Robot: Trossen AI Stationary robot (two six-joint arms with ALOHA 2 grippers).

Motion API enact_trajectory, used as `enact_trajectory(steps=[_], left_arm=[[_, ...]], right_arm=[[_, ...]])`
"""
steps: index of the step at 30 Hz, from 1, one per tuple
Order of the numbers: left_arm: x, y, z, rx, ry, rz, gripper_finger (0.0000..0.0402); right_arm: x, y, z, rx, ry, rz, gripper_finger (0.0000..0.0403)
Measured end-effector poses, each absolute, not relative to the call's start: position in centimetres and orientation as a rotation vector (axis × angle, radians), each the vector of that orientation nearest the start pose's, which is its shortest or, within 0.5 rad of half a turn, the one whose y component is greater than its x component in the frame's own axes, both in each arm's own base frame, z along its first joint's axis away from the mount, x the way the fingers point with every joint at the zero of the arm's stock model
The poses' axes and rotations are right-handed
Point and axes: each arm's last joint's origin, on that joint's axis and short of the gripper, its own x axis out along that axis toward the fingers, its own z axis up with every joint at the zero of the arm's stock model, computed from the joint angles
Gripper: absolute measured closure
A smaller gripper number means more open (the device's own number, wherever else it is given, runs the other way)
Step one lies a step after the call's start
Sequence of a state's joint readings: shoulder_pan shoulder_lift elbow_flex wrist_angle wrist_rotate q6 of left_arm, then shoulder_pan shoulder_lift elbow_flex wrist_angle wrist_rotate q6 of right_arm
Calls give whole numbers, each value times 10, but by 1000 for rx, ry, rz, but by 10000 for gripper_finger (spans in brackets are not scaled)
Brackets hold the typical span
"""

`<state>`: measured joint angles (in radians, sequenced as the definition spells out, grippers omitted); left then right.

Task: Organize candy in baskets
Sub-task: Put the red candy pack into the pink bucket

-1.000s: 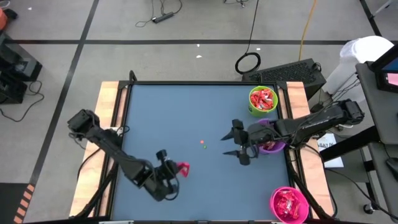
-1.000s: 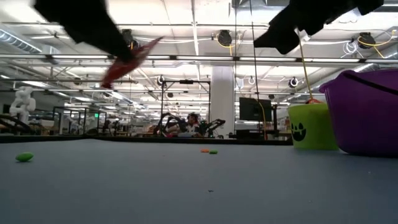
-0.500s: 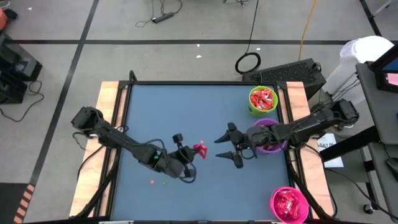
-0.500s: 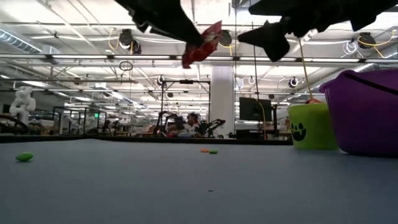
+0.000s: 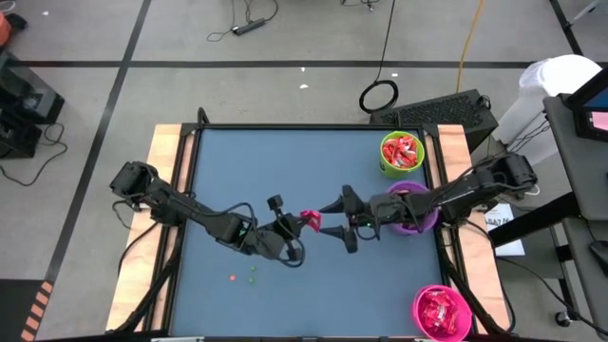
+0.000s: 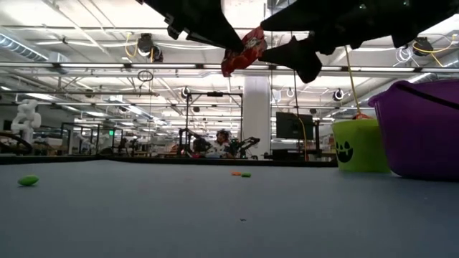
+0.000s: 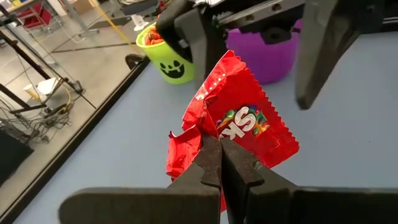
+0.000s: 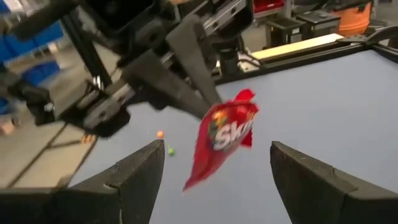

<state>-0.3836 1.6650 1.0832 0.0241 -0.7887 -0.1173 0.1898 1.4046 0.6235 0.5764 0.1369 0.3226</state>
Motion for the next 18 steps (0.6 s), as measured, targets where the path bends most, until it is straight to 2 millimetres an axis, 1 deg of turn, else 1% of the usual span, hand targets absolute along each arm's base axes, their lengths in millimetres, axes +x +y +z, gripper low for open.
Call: enact_trajectory(steps=[6, 9, 12, 18], left_arm=[[341, -114, 237, 217, 428, 415, 401], [341, -114, 238, 220, 420, 413, 399], [341, -114, 239, 215, 412, 414, 389], [342, -114, 239, 210, 407, 413, 371]], right_arm=[[294, 45, 206, 327, 147, 7, 125], [297, 43, 203, 311, 150, 1, 148], [297, 41, 203, 303, 146, 3, 203], [297, 41, 204, 245, 145, 8, 355]])
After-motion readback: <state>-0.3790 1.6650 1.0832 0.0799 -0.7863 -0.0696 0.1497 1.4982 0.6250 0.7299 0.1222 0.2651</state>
